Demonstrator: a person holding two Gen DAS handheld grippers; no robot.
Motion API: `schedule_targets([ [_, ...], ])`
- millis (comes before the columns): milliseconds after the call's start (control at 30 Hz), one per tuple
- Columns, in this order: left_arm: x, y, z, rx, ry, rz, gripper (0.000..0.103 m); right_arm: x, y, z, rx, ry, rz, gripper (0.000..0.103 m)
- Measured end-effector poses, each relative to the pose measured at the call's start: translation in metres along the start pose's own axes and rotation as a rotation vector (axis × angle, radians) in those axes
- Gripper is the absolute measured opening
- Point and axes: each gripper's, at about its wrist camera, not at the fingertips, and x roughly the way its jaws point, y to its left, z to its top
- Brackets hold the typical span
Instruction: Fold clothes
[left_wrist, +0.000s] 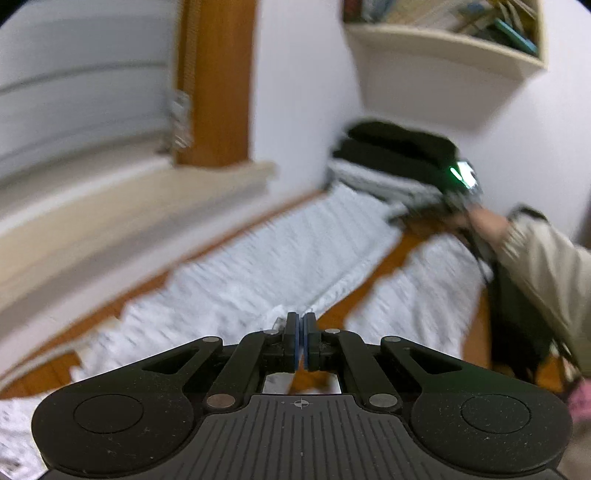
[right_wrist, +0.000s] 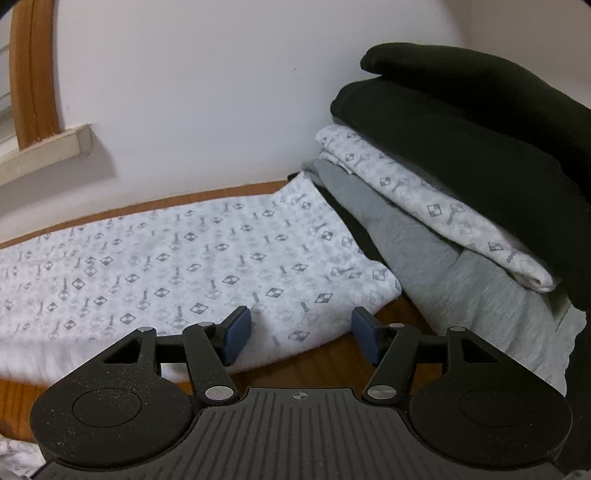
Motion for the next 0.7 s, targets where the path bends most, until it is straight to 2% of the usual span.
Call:
schedule_targets([
  [100, 0.002, -0.008, -0.008, 0.024, 0.039, -0.025, 0.007, 0.000, -0.003, 0.000, 0.020, -0.004, -0.007, 0.061],
  [167, -0.002, -0.006, -0.008, 0.022, 0.023, -0.022, 0.017, -0.001, -0.005, -0.001, 0.033, -0.008, -0.008, 0.061],
  [200, -0.004, -0.003, -0.007, 0.016, 0.010, -0.013, 0.019, -0.001, -0.006, -0.001, 0.037, -0.009, -0.005, 0.061],
  [367, 0.010, 0.024, -0.003, 0.002, 0.000, 0.140, 0.028, -0.004, -0.006, -0.001, 0.043, -0.022, 0.047, 0.061],
  [500, 0.036, 0.057, -0.016, -0.059, 0.062, 0.235, 0.028, 0.002, 0.001, 0.001, -0.002, 0.015, 0.057, 0.061],
  [600, 0.042, 0.072, -0.033, -0.096, 0.096, 0.261, 0.028, 0.000, 0.001, 0.001, -0.007, 0.025, 0.044, 0.060],
  [700, 0.035, 0.081, -0.046, -0.127, 0.095, 0.256, 0.028, 0.000, -0.005, 0.003, 0.017, 0.042, 0.012, 0.065],
])
